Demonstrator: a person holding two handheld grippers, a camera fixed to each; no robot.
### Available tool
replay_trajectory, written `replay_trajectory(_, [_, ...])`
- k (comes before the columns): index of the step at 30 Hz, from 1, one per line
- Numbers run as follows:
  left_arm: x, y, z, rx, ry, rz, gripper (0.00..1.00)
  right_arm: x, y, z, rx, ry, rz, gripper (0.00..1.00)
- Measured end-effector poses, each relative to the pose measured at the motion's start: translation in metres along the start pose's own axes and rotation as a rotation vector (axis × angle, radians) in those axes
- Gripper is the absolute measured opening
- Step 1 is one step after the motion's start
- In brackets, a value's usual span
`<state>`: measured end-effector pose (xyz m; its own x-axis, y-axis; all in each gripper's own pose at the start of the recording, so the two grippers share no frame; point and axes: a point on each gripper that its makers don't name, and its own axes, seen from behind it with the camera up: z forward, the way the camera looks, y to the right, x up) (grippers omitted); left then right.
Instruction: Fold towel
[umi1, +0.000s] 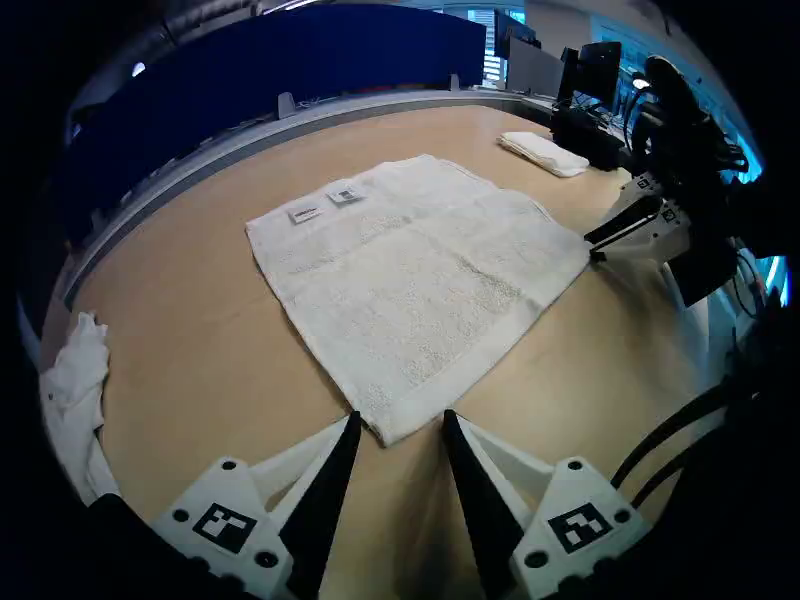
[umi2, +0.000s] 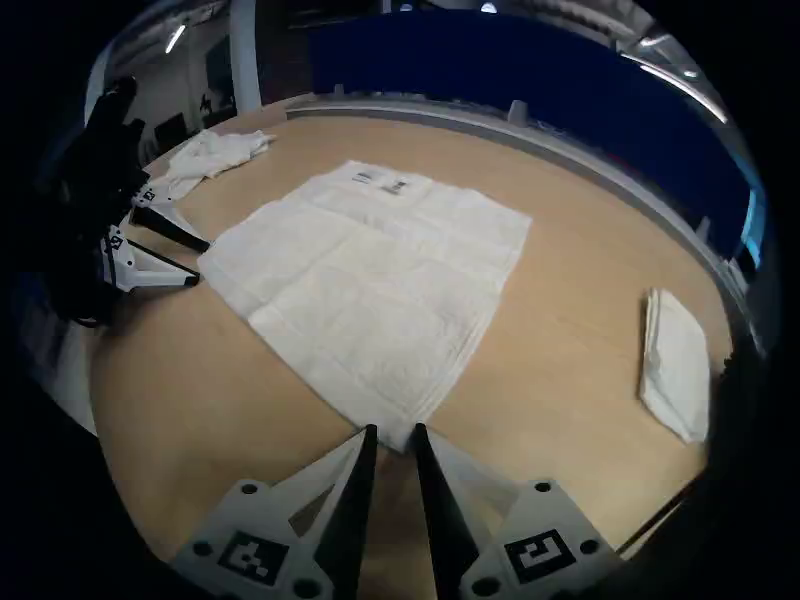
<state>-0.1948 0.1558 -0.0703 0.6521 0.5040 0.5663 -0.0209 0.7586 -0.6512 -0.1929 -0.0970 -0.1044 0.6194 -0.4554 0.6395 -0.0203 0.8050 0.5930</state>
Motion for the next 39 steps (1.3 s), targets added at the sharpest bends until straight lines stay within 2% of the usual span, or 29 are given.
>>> replay_trajectory(1, [0.0,0.0,0.0,0.0,-0.002,0.001,0.53,0.0,0.0,0.0,-0.002,0.002,0.0,0.25])
replay_trajectory(5, [0.0,0.001,-0.001,-0.004,-0.01,0.009,0.52,0.0,0.001,-0.001,-0.01,0.007,-0.008,0.22])
replay_trajectory(9, [-0.001,0.001,-0.003,-0.007,-0.015,0.013,0.38,-0.001,0.001,-0.001,-0.012,0.004,0.004,0.19])
replay_trajectory(15, [-0.002,-0.004,-0.006,0.01,-0.023,0.004,0.26,0.001,0.005,0.0,-0.012,0.007,0.043,0.15])
replay_trajectory(21, [-0.002,-0.007,-0.005,0.018,-0.024,-0.001,0.13,0.008,0.004,0.0,-0.011,0.021,0.043,0.13])
replay_trajectory(30, [-0.001,-0.007,-0.005,0.026,-0.036,0.018,0.12,0.015,0.003,-0.002,-0.005,0.024,0.05,0.12])
replay_trajectory(34, [0.002,-0.004,-0.009,0.024,-0.034,0.004,0.12,0.023,0.004,-0.01,-0.009,0.039,0.06,0.12])
replay_trajectory(39, [0.015,0.001,-0.022,0.02,-0.015,-0.027,0.12,0.035,0.005,-0.024,-0.02,0.063,0.068,0.12])
